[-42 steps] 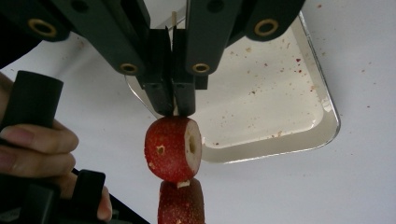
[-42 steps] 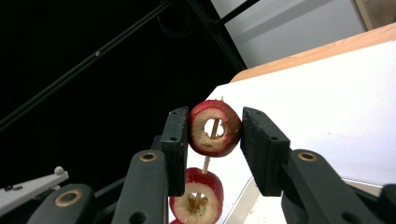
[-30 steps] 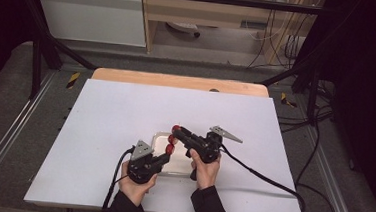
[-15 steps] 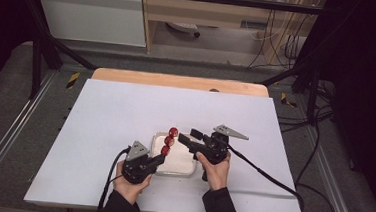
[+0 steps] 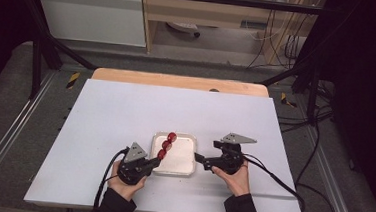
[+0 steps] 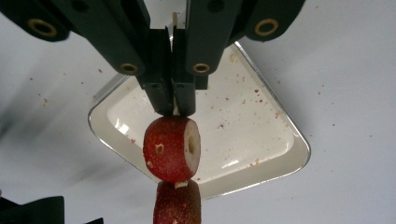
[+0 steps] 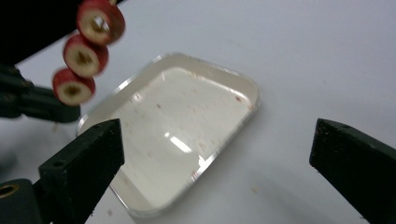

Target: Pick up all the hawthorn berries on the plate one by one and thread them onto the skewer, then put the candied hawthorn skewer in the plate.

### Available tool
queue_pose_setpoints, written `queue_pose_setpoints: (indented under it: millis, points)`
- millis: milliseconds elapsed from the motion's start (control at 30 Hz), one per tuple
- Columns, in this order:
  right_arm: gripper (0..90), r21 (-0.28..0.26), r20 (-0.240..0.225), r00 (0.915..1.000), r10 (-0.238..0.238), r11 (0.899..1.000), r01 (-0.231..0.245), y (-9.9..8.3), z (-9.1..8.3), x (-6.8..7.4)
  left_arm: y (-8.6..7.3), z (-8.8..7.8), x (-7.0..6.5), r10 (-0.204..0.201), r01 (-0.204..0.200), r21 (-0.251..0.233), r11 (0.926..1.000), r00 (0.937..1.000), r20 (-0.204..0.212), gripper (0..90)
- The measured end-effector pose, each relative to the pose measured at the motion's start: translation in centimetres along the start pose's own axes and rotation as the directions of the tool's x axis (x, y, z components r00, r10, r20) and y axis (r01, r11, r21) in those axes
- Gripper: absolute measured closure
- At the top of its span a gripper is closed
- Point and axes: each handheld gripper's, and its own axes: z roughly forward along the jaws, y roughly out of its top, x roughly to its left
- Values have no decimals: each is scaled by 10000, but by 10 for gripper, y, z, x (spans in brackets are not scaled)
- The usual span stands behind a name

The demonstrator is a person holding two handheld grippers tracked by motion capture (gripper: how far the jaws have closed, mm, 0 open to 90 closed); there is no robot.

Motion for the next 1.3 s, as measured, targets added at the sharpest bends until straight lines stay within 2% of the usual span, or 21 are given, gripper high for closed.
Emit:
queue_pose_setpoints:
  millis: [67, 300, 433, 600, 700, 967, 1167, 1267, 1300]
  points:
    - [14, 346, 172, 9996, -201, 9992, 195, -6, -5, -4, 0, -1, 1, 79, -79, 75, 9999, 10000, 10, 880]
    - [7, 897, 517, 9971, -550, 9947, 502, -28, -21, -22, 3, -2, 4, 213, -217, 423, 9989, 9997, 106, 879]
    - [7, 1111, 556, 9955, -770, 9913, 704, -39, -31, -31, 7, -2, 6, 313, -323, 573, 9978, 9994, 176, 879]
    - [16, 1154, 454, 9970, -633, 9916, 577, -49, -42, -41, 14, -1, 10, 372, -389, 841, 9957, 9991, 216, 879]
    - [15, 1148, 574, 9966, -587, 9920, 518, -54, -46, -44, 19, 1, 13, 400, -424, 1117, 9928, 9989, 237, 879]
    - [15, 1324, 649, 9963, -562, 9901, 472, -61, -53, -48, 36, 9, 17, 487, -517, 1796, 9824, 9986, 212, 878]
    - [13, 1186, 635, 9968, -480, 9921, 402, -62, -56, -49, 43, 22, 16, 767, -783, 2455, 9662, 9969, 161, 878]
    - [13, 1125, 654, 9969, -445, 9930, 370, -61, -58, -50, 44, 29, 16, 730, -745, 2684, 9604, 9972, 156, 878]
    - [13, 1096, 669, 9964, -518, 9930, 442, -61, -58, -51, 44, 31, 16, 770, -786, 2813, 9564, 9969, 167, 878]
